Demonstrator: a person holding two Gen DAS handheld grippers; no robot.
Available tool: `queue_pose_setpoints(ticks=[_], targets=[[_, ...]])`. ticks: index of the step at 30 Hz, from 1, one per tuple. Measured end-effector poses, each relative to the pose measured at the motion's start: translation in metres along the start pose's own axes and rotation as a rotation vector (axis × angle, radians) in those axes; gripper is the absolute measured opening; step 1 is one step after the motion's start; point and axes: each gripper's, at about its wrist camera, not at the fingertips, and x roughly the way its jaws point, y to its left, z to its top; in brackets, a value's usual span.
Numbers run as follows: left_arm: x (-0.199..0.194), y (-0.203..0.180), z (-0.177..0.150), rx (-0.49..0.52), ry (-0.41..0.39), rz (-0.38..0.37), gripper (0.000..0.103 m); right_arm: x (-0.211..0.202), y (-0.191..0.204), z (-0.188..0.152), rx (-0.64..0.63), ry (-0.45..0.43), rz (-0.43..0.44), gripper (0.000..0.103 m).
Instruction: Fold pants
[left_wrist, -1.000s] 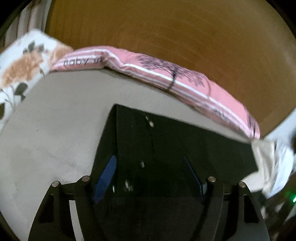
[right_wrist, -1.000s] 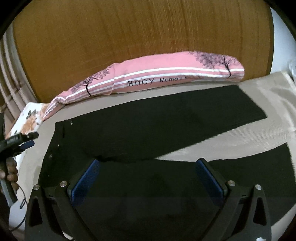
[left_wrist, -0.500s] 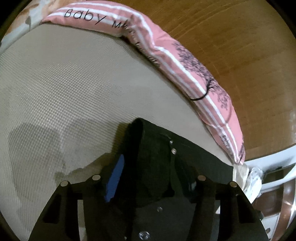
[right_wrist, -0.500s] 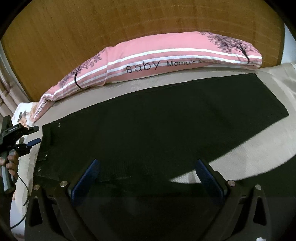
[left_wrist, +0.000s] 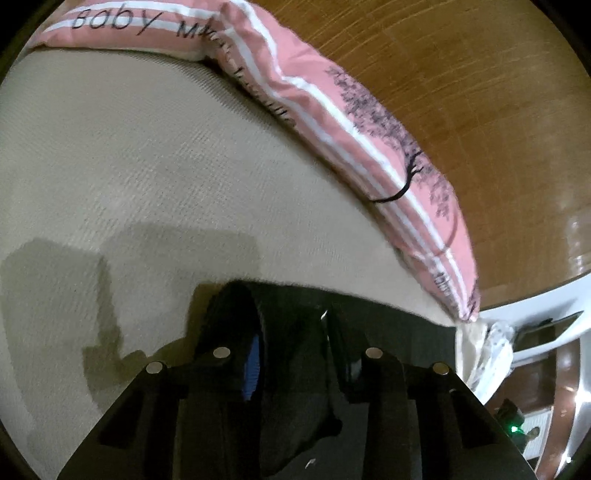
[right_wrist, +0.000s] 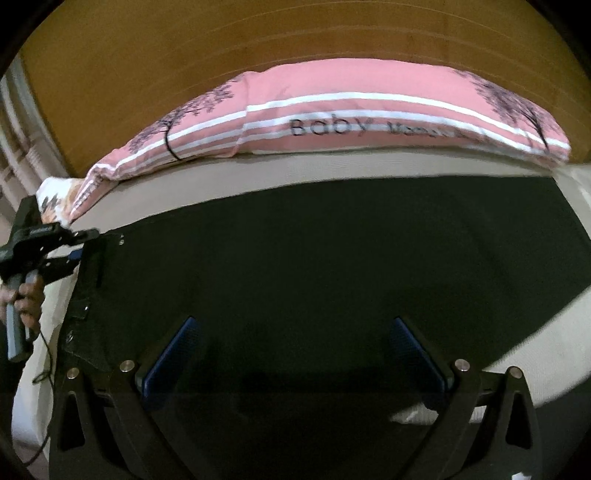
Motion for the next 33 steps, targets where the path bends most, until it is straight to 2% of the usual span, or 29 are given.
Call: queue_pose_setpoints(ticks=[3, 5, 6, 10, 12, 14, 15, 19, 21, 25, 30, 33], targets=[[0.006, 0.002, -0.001, -0.046, -0.042, -0.007, 0.033, 0.007, 0.003, 0.013, -0.056, -0.006, 0.018, 0.103], [0.004, -0.001, -0.006, -0.026, -0.082, 0.025, 0.01, 0.013, 0.002, 0.024, -0.087, -0.003, 0.029, 0.103], [0.001, -0.004, -0.009, 0.003, -0.097, 0.042, 0.01, 0.015, 0.001, 0.028, -0.095, 0.0, 0.035, 0.103], [-0.029, -0.018, -0.021, 0.07, -0.195, -0.053, 0.008, 0.024, -0.007, 0.052, -0.163, 0.015, 0.077, 0.103], [-0.043, -0.031, -0.028, 0.12, -0.229, -0.09, 0.008, 0.027, -0.012, 0.068, -0.224, 0.024, 0.141, 0.102], [-0.054, -0.041, -0.035, 0.16, -0.251, -0.131, 0.008, 0.03, -0.016, 0.086, -0.297, 0.054, 0.278, 0.095], [-0.061, -0.046, -0.04, 0.184, -0.266, -0.162, 0.008, 0.032, -0.017, 0.095, -0.335, 0.068, 0.302, 0.095], [-0.079, -0.056, -0.051, 0.226, -0.292, -0.211, 0.008, 0.048, -0.018, 0.129, -0.454, 0.122, 0.31, 0.086], [-0.084, -0.06, -0.056, 0.251, -0.299, -0.214, 0.008, 0.06, -0.017, 0.143, -0.526, 0.184, 0.337, 0.084], [-0.092, -0.068, -0.06, 0.29, -0.295, -0.213, 0.008, 0.081, -0.014, 0.153, -0.676, 0.286, 0.402, 0.071], [-0.092, -0.069, -0.059, 0.305, -0.298, -0.184, 0.008, 0.109, -0.012, 0.155, -0.799, 0.392, 0.409, 0.066], [-0.087, -0.064, -0.057, 0.287, -0.287, -0.169, 0.008, 0.123, -0.02, 0.156, -0.809, 0.447, 0.417, 0.05]])
